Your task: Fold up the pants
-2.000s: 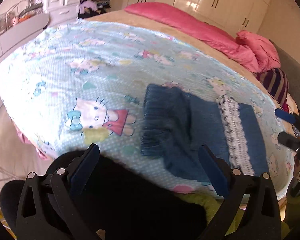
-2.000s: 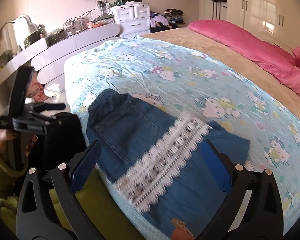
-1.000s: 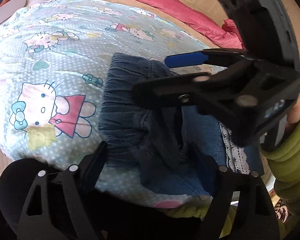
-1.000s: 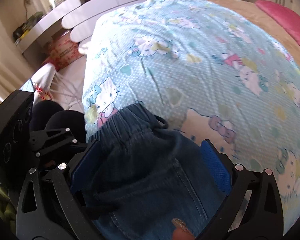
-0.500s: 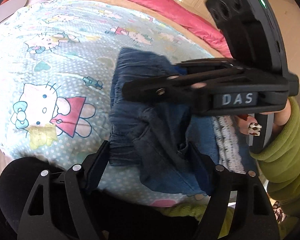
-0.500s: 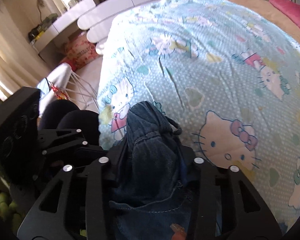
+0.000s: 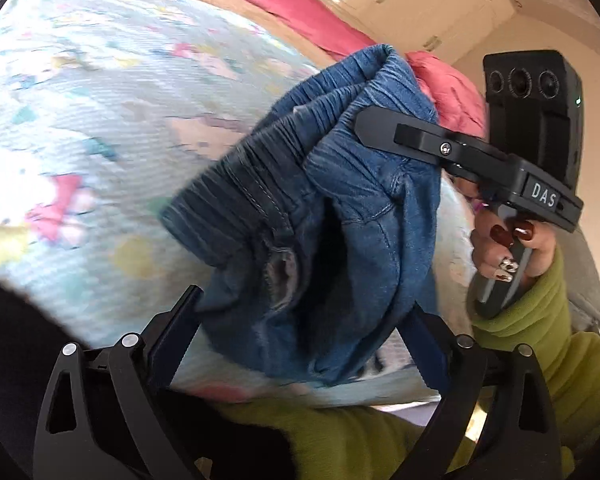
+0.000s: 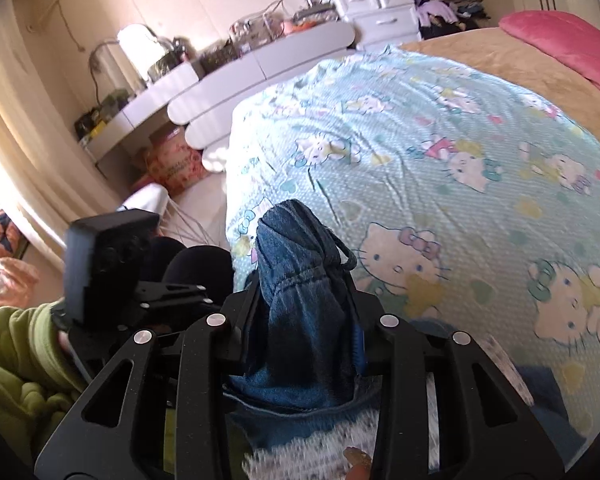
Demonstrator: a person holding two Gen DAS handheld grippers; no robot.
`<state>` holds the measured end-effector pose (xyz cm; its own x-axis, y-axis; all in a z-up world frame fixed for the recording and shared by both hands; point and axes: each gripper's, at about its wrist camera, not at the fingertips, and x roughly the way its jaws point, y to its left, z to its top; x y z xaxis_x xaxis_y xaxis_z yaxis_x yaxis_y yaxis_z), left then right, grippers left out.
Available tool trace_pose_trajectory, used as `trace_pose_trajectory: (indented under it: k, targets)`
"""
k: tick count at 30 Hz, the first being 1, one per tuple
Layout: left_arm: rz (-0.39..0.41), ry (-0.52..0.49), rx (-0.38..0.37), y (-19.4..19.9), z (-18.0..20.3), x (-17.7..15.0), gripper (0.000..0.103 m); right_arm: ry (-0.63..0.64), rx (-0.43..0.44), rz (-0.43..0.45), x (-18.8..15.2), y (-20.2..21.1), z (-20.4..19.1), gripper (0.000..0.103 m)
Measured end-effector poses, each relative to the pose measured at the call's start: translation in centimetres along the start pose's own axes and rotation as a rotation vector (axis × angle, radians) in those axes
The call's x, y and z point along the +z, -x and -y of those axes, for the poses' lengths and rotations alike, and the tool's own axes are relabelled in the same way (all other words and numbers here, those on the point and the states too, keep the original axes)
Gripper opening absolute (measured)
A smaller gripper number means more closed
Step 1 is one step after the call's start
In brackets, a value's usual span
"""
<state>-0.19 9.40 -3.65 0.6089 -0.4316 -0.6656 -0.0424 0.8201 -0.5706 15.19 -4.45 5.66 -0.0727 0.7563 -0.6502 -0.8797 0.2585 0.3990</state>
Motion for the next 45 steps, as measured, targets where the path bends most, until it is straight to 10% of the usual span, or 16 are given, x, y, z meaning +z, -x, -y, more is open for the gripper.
trace_pose_trajectory:
  k: [13,20,30,45]
  targets:
    - [-0.061,-0.197,-0.196,-2.0,9.6,0.4,0.092,-0.135,-0.055,0.16,-4.7,7.6,3.9,0.04]
    - [-0.24,-0.301,-0.221,-6.6,11.6,-1.8,0.093,-0.29,-0.268,0.206,-10.2,11.0,6.0,0.061]
    - [-0.263,-0.351,-0.151,-7.7,12.9,-2.5,0.093,-0.307,-0.5,0.006,-14.0,7.5,7.4,0.061]
    - [-0.107,-0.385,0.022,-3.2,12.8,-1.7,0.098,-0.212,-0.504,0.222,-13.4,14.0,2.0,0.084]
